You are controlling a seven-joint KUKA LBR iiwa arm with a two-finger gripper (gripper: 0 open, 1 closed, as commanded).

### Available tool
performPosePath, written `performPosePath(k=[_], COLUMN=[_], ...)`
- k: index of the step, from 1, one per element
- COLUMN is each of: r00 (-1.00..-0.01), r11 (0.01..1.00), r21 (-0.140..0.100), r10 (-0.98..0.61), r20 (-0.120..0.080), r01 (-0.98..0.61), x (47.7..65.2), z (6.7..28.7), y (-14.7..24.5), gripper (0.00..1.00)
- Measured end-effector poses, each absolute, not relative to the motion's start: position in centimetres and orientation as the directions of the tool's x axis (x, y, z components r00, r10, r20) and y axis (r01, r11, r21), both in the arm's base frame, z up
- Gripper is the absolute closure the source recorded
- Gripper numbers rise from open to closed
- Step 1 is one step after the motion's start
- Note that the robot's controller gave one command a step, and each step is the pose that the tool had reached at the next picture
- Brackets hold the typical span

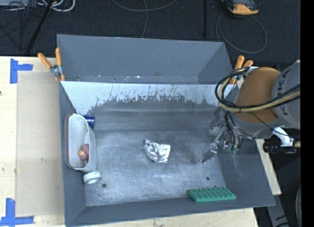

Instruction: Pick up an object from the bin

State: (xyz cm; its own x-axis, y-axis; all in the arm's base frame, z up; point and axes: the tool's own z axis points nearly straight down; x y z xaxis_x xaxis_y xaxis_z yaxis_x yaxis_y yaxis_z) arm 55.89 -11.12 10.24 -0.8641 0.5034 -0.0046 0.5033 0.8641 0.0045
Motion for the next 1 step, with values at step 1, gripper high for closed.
performPosePath(k=[1], r00=[-0.958], r11=[0.958], r21=[0.001], r10=[0.287], r20=[0.006], r01=[0.287], x=[51.41], z=[10.36], y=[-6.98], gripper=[0.00])
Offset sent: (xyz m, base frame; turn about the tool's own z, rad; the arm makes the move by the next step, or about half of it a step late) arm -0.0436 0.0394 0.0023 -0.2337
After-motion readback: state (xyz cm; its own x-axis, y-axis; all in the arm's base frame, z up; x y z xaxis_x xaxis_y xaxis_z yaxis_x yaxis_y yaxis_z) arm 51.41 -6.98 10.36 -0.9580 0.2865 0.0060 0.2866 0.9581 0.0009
